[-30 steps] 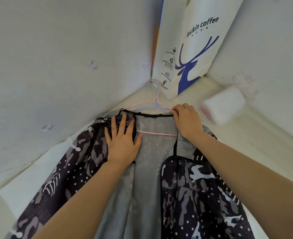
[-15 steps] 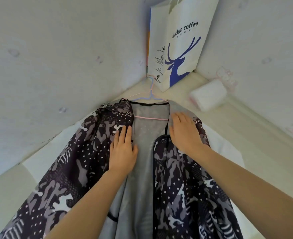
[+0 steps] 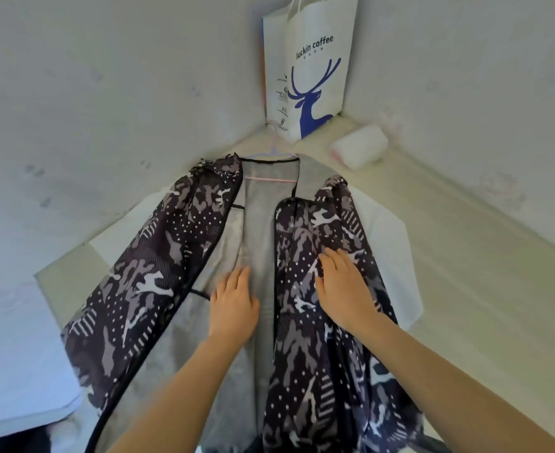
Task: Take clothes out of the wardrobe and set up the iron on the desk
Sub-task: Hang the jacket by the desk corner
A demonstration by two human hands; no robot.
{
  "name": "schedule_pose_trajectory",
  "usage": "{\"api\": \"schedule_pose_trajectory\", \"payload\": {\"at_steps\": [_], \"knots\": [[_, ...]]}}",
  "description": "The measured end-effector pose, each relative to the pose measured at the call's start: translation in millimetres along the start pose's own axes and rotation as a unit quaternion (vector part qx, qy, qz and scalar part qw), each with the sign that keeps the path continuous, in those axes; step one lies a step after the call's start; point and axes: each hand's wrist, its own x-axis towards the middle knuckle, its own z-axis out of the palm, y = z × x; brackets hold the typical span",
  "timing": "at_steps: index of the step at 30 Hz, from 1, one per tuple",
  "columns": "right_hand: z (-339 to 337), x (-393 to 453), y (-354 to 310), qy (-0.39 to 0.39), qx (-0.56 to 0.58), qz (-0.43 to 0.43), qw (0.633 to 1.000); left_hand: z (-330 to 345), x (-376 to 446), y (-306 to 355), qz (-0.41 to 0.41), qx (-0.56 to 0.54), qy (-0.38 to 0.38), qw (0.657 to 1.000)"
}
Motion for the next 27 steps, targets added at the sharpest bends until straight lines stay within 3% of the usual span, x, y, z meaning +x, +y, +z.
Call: {"api": "schedule_pose_trajectory", "payload": {"at_steps": [7,11,20,27], "knots": [[7,-88,-6,-0.015,-0.002,0.019,1.000,8,-70,24,0.052,-0.023,0.026,0.998],[15,-135,-13,-0.015,-0.004,0.044,0.999,12,-100,31,0.135,-0.041,0.038,0.989],[44,-231,-57,0.035,0.020,0.167,0.985,21,-166,3,0.336,0.002,0.065,0.940],[81,-312,-102,0.068,0.057,0.264,0.960,20,-218,-29,0.406,-0.001,0.034,0.913]]}}
